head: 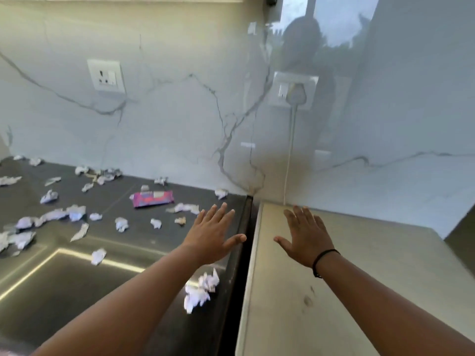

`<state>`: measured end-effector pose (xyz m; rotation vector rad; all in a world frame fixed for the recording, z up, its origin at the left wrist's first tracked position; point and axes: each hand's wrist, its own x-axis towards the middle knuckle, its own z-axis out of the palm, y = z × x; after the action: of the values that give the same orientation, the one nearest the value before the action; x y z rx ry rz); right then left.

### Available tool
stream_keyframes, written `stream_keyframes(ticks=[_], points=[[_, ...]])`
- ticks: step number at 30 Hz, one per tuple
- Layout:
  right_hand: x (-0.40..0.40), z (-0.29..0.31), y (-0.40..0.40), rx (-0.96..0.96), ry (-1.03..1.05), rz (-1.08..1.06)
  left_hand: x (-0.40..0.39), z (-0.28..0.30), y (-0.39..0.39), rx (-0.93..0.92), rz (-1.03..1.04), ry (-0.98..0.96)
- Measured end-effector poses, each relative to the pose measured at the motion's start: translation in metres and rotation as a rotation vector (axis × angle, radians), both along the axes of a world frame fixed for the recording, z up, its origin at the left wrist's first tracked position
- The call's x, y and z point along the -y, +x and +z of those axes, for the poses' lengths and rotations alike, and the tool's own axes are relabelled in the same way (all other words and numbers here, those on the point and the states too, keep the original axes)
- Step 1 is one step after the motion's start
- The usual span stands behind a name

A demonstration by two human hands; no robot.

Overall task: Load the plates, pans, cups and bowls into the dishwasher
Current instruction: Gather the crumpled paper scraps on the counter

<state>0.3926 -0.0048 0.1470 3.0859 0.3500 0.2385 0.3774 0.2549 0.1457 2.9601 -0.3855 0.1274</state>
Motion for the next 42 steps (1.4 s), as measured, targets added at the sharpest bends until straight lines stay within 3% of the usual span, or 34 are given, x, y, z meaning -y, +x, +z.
stream_keyframes(ticks=[7,14,25,30,36,42], points=[[-0.059,0.094,0.105,0.163,-0.026,-0.136,-0.024,0.054,0.093,0.134,-0.05,-0.051],[-0.076,0.182,0.179,0.315,-0.241,-0.338,-0.023,0.085,0.152,0.234,-0.117,-0.148],[-0.09,0.192,0.207,0.19,-0.373,-0.525,-0.023,0.069,0.191,0.205,-0.136,-0.121],[-0.085,0.218,0.182,0.117,-0.346,-0.392,-0.011,0.062,0.162,0.171,-0.19,-0.079],[-0.034,0.159,0.098,0.095,-0.204,-0.263,0.012,0.066,0.113,0.206,-0.314,-0.004],[0.023,0.03,-0.031,-0.221,-0.244,-0.334,0.052,0.047,0.051,0.22,-0.458,0.007]])
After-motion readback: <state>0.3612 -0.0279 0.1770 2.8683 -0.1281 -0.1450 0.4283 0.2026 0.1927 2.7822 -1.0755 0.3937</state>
